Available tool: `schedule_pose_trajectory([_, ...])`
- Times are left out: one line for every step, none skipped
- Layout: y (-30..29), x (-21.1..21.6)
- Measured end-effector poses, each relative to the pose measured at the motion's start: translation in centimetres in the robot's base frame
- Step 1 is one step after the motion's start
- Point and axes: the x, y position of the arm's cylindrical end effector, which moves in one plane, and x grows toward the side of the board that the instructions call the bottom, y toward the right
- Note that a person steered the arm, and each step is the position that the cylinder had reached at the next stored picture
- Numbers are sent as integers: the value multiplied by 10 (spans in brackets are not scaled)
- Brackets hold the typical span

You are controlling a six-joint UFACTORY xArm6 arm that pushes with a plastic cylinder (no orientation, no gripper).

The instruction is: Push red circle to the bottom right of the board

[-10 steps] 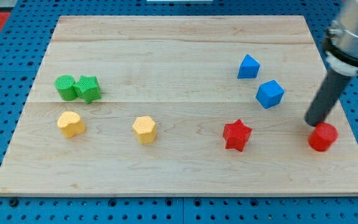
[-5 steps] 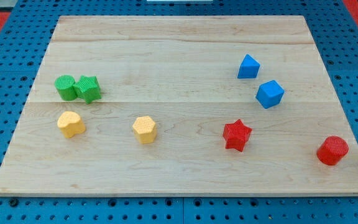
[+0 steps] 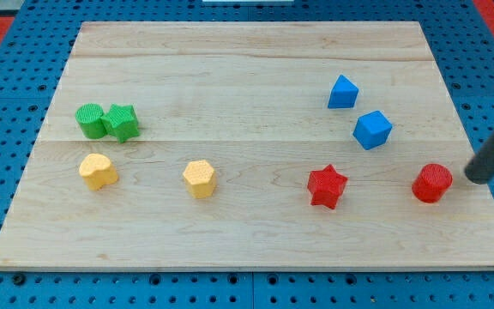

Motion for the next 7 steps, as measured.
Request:
schedule_pose_trajectory([-12, 16])
schedule_pose_trajectory([-13, 51])
schedule_pose_trajectory([31, 21])
schedule_pose_trajectory([-5, -18])
schedule_pose_trajectory([-45, -24])
schedule_pose_trajectory([-45, 15])
schedule_pose_trajectory([-38, 12])
